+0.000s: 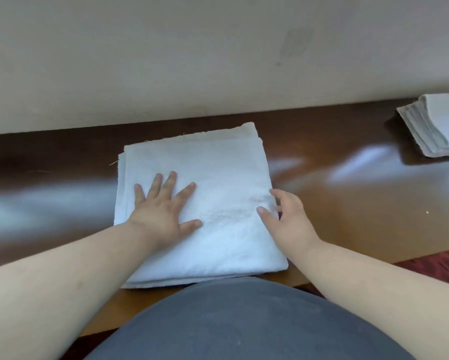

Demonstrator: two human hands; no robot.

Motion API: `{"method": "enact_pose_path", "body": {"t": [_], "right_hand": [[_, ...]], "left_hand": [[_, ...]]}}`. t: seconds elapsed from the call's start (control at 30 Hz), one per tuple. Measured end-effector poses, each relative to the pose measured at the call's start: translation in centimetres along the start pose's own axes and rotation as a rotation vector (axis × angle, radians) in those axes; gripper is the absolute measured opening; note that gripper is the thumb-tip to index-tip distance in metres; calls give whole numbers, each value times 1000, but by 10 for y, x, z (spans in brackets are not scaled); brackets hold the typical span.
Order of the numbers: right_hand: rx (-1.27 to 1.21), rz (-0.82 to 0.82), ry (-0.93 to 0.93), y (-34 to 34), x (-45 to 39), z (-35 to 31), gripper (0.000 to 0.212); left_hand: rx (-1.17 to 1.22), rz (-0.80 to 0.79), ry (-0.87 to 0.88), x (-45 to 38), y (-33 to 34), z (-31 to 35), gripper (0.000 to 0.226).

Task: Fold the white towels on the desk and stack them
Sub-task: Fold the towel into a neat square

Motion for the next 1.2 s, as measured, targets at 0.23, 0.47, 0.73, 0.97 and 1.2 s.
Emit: {"method": "enact_pose_path", "body": {"t": [0.23,0.47,0.73,0.97,1.2], "right_hand": [[-292,-30,401,-4,-128,-21,79],[-316,-313,361,38,-158,-26,22],[-352,-224,553,-35,-46,110,25],[215,-380,440,-80,-30,139,41],[264,-407,-115,-57,-48,77,56]], "left_hand": [[129,-9,-513,64,11,7,82],[-1,-82,-496,106,35,5,80],[-283,-64,-167,2,-6,5,80],[-66,6,-373,1,-20,59,81],[48,-20,-299,109,23,112,70]]}}
Point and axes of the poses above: each hand's wrist, its own x-axis away from the middle knuckle, its own y-axis out of the palm, z = x × y, the point moved 10 cm from there along -x, towards the middle knuckle, and after that the axes turned 14 degrees about z, right-handed, at the moved point
